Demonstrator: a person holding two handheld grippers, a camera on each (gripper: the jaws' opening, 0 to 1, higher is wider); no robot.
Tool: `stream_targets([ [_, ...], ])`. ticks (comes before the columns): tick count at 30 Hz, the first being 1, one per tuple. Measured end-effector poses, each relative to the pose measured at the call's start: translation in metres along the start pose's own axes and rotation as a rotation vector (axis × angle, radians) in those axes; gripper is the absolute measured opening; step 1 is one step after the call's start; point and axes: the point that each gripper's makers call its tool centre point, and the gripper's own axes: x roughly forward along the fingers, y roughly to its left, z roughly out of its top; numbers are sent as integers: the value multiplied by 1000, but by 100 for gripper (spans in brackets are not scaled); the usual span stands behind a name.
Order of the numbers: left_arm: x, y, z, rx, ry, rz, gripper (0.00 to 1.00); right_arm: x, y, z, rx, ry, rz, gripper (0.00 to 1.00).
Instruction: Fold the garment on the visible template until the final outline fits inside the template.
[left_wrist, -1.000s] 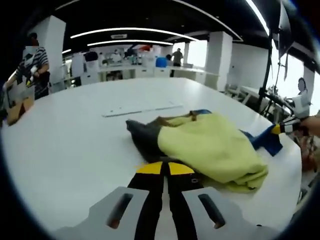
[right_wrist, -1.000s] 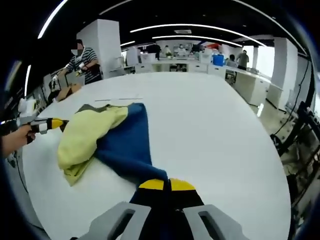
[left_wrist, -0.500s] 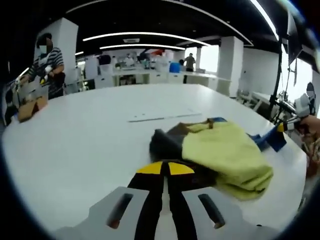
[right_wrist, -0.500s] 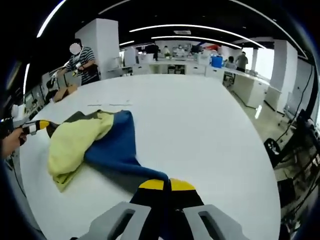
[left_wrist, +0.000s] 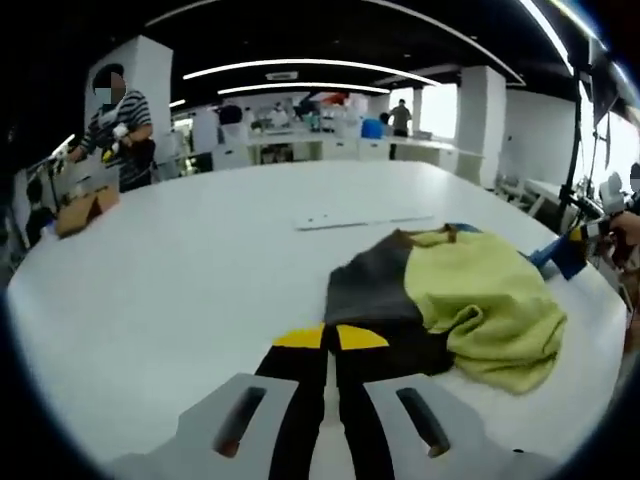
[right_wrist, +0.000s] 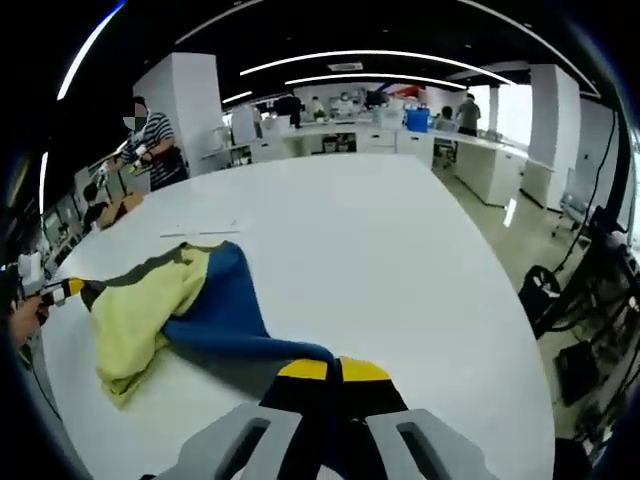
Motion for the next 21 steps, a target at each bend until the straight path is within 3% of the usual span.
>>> stream_targets([
  [9, 2, 18, -14, -14, 39, 30, 0, 2, -10, -4, -22, 42, -21, 0],
  [12, 4, 23, -14, -32, 33, 35, 0, 10, -23, -4, -17, 63, -31, 0],
  [21, 7, 38, -19, 17, 69, 80, 0, 17, -40, -5, -36, 82, -34, 0],
])
